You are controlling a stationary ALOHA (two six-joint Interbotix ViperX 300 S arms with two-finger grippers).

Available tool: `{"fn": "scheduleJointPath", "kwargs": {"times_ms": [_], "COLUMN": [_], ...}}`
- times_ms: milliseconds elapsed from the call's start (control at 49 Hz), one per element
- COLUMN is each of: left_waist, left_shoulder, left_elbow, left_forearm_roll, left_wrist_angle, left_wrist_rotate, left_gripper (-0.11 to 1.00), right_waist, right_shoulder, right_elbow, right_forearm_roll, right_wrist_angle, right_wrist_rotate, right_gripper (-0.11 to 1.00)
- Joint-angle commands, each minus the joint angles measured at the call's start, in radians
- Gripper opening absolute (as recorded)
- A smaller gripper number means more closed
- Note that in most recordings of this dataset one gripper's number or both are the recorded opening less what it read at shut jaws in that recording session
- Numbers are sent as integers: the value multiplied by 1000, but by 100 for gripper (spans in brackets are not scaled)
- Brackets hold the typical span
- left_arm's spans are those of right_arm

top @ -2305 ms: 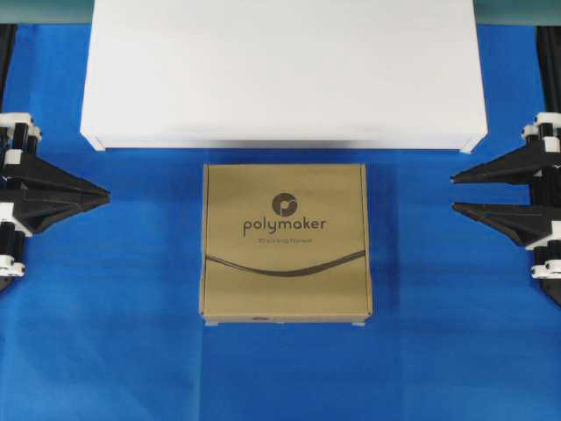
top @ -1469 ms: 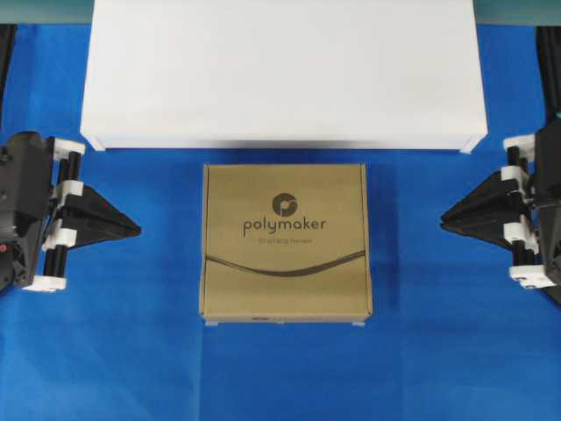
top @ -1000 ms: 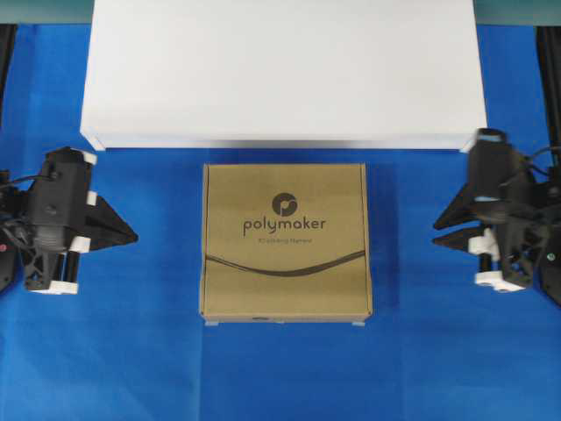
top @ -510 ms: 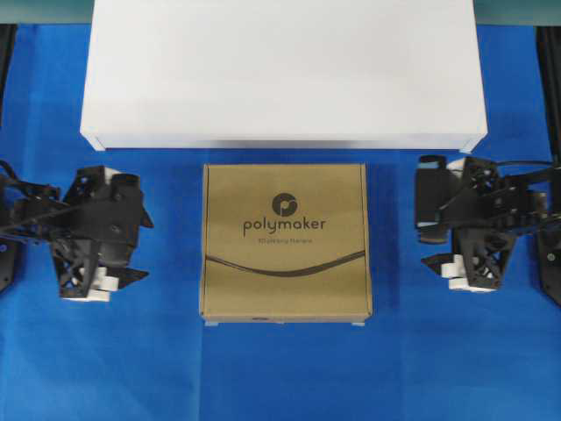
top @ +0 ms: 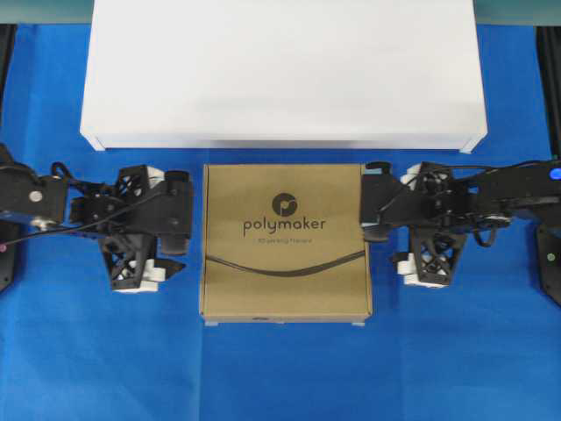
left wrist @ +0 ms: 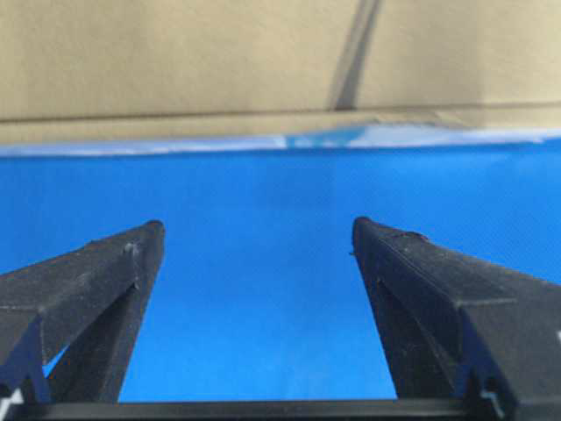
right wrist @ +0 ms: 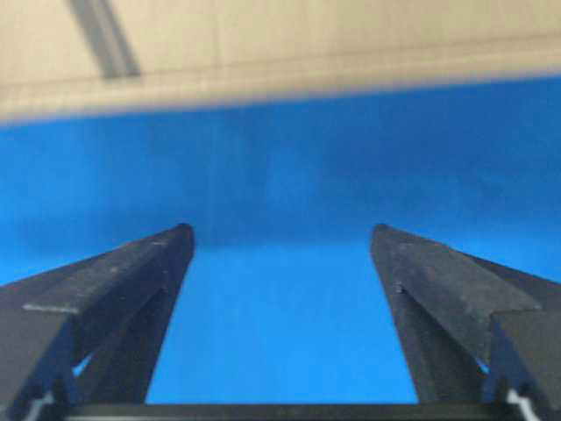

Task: Place the cardboard box on the stand after clamping it between your arms.
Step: 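Press both grippers against the box sides to clamp it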

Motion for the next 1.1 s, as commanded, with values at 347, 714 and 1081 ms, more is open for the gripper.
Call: {"fn": "scheduleJointPath", "kwargs": {"times_ms": [347, 714, 1081], "left_waist": [11, 17, 15], "left_shoulder": [98, 127, 123], "left_elbow": [-67, -103, -130], "left_forearm_roll": [2, 0, 2], "left_wrist_angle": [-44, -48, -40], "left_wrist_rotate": [6, 11, 0], "left_gripper": [83, 83, 83], "right_waist": [-3, -6, -18], "right_shoulder": [74, 115, 110], "right_elbow": [-67, -112, -129], "right_forearm_roll": [-3, -3, -2], "right_wrist_angle": [-61, -89, -87], "right_wrist_rotate": [-17, -20, -44], "right_gripper": [97, 97, 97]}}
